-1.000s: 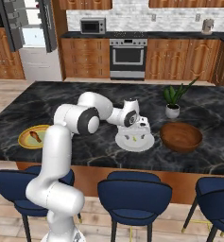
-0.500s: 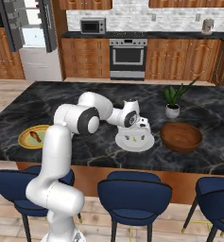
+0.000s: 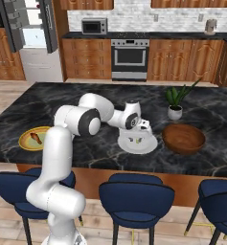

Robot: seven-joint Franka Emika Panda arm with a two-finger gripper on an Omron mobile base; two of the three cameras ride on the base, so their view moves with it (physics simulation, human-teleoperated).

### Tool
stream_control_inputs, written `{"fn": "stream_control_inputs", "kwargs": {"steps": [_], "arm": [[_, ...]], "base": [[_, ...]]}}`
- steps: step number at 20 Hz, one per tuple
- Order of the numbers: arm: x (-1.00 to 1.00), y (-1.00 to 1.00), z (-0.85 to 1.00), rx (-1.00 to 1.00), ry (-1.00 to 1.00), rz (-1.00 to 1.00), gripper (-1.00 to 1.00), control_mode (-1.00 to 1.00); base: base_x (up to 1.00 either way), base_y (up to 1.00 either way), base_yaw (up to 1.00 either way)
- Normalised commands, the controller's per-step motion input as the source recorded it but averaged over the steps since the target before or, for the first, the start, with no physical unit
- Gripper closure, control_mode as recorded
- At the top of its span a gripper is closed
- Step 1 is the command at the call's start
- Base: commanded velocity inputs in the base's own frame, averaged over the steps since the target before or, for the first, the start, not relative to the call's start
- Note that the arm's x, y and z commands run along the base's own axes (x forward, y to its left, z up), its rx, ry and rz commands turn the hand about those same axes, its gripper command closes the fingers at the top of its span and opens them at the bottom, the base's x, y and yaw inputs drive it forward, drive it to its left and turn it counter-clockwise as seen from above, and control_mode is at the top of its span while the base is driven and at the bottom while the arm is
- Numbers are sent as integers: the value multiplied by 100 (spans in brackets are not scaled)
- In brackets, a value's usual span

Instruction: Pick the chicken drumstick and lemon wedge from their plates and place them in the bowl. Then put the bowl in the fridge.

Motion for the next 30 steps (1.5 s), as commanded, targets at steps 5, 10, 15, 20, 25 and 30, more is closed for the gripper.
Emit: {"fn": "stream_control_inputs", "kwargs": {"steps": [5,10,15,20,25,30], "arm": [[-12,0,-15,0,-1,-16,100,-100],[-2,0,-7,0,-1,-16,100,-100],[0,0,22,0,-3,-10,100,-100],[1,-1,60,0,0,-1,100,-100],[-3,-10,54,-1,0,0,100,-100],[-3,-28,40,-4,0,0,100,-100]], "base": [[0,0,0],[0,0,0],[0,0,0],[0,0,0],[0,0,0],[0,0,0]]}}
